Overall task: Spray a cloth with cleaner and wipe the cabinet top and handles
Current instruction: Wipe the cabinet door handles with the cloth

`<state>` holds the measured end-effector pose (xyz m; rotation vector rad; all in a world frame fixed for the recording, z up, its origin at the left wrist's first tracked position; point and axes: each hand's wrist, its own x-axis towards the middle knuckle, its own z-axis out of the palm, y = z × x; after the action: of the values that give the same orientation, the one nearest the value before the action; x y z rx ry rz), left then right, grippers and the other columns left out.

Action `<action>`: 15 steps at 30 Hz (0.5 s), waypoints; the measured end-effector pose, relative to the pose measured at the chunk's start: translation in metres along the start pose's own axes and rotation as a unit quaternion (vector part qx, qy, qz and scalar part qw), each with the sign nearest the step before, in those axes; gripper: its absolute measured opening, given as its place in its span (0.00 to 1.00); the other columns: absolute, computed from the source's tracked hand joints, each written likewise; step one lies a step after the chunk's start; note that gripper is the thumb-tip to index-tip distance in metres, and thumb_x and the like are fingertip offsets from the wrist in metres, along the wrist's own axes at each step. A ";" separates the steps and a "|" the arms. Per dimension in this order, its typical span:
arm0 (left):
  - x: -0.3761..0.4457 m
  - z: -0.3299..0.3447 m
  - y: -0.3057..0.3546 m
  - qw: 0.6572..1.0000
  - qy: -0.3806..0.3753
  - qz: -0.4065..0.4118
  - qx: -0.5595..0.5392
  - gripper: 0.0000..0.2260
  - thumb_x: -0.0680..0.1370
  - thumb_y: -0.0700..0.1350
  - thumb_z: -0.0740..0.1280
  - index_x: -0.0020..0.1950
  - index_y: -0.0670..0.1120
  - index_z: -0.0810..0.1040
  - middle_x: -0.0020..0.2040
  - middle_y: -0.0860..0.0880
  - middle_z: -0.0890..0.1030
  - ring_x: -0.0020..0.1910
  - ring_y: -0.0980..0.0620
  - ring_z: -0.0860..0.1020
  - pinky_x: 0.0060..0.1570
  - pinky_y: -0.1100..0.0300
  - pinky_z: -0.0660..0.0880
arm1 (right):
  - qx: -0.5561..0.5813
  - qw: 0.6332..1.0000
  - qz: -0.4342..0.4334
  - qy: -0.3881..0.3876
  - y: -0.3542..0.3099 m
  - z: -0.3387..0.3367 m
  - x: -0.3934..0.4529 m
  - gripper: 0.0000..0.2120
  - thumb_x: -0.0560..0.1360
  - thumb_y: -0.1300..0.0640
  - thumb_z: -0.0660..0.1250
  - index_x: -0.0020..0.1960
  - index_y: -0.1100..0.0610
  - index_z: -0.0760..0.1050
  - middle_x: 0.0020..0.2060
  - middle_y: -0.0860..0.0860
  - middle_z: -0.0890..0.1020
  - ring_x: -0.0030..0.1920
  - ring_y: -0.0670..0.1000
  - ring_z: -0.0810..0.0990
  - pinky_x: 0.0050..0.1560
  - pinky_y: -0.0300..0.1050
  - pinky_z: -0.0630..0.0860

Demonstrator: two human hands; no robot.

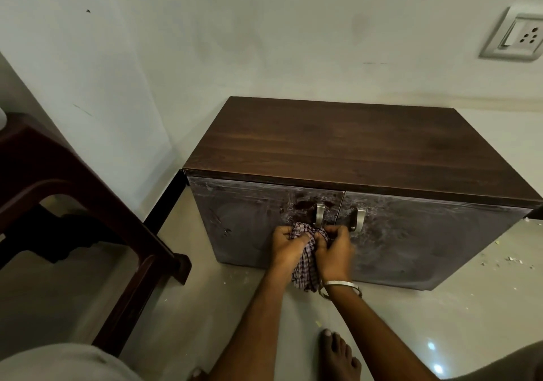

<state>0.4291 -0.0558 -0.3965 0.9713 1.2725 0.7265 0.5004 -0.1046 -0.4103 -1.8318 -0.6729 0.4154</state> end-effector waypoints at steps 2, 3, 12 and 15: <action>-0.002 -0.001 0.001 1.000 0.000 0.004 0.007 0.14 0.74 0.39 0.72 0.56 0.42 0.73 0.53 0.42 0.81 0.49 0.47 0.80 0.45 0.60 0.76 | 0.005 1.000 0.011 0.000 -0.001 0.001 0.001 0.08 0.75 0.67 0.67 0.53 0.62 0.73 0.49 0.59 0.80 0.51 0.57 0.79 0.55 0.52 0.77; -0.002 -0.002 0.002 1.000 -0.003 0.004 0.008 0.13 0.73 0.39 0.72 0.55 0.42 0.73 0.53 0.42 0.81 0.49 0.47 0.80 0.43 0.61 0.76 | 0.009 1.000 0.012 0.000 -0.001 0.000 0.000 0.08 0.75 0.67 0.67 0.53 0.62 0.73 0.49 0.59 0.80 0.51 0.57 0.79 0.55 0.53 0.76; -0.011 -0.020 0.016 0.995 -0.082 0.035 -0.046 0.16 0.72 0.41 0.74 0.57 0.40 0.76 0.47 0.44 0.83 0.44 0.49 0.83 0.41 0.59 0.78 | 0.075 0.996 -0.045 0.017 -0.020 -0.014 -0.015 0.09 0.74 0.63 0.69 0.53 0.57 0.73 0.48 0.52 0.79 0.49 0.50 0.78 0.50 0.41 0.74; -0.013 -0.018 0.023 0.992 -0.088 0.044 -0.074 0.17 0.71 0.43 0.75 0.57 0.40 0.77 0.49 0.42 0.84 0.47 0.46 0.83 0.45 0.55 0.79 | 0.076 0.995 -0.063 0.034 -0.032 -0.016 -0.011 0.09 0.75 0.60 0.69 0.54 0.57 0.75 0.50 0.52 0.80 0.52 0.51 0.78 0.54 0.45 0.75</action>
<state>0.4102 -0.0540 -0.3701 0.9525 1.0133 0.7745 0.4928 -0.1151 -0.3755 -1.6420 -0.6880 0.3114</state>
